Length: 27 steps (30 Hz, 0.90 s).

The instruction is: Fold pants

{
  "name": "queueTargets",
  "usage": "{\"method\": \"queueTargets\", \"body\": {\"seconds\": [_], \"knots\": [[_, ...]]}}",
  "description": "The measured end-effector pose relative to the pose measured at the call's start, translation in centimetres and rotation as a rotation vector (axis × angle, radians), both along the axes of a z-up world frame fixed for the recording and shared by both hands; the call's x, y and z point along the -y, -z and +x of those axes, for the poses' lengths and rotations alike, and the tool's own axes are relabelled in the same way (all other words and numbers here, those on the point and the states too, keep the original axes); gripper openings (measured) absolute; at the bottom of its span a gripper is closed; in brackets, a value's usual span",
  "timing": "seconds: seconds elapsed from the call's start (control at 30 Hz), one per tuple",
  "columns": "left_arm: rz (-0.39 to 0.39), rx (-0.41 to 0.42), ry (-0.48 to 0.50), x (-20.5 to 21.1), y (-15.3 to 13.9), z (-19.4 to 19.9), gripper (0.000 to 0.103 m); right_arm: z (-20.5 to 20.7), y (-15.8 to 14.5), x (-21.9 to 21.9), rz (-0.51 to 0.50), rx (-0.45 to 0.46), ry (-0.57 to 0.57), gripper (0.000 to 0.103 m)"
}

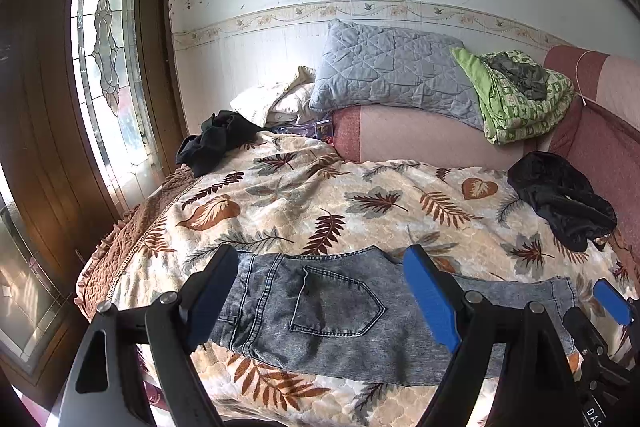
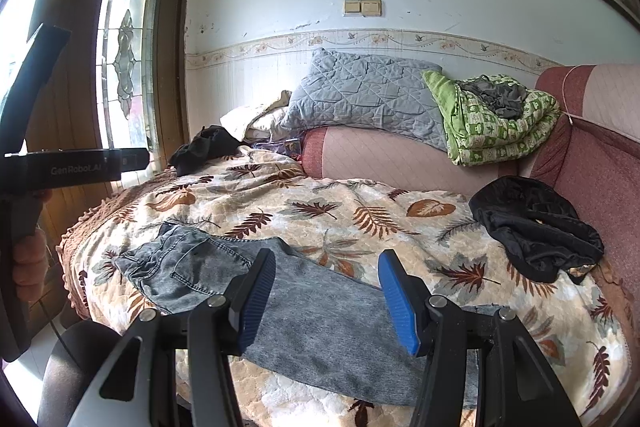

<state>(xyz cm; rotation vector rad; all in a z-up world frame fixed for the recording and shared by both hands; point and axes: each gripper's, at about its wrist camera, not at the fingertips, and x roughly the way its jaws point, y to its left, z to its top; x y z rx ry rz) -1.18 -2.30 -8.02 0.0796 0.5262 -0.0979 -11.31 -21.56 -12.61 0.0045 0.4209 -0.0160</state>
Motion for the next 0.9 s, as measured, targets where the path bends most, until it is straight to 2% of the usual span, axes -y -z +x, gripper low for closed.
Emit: {"method": "queueTargets", "body": {"seconds": [0.9], "knots": [[-0.009, -0.007, -0.016, -1.1, 0.1, 0.1, 0.085, 0.1, -0.1, -0.8, -0.008, -0.005, -0.02, 0.057]]}}
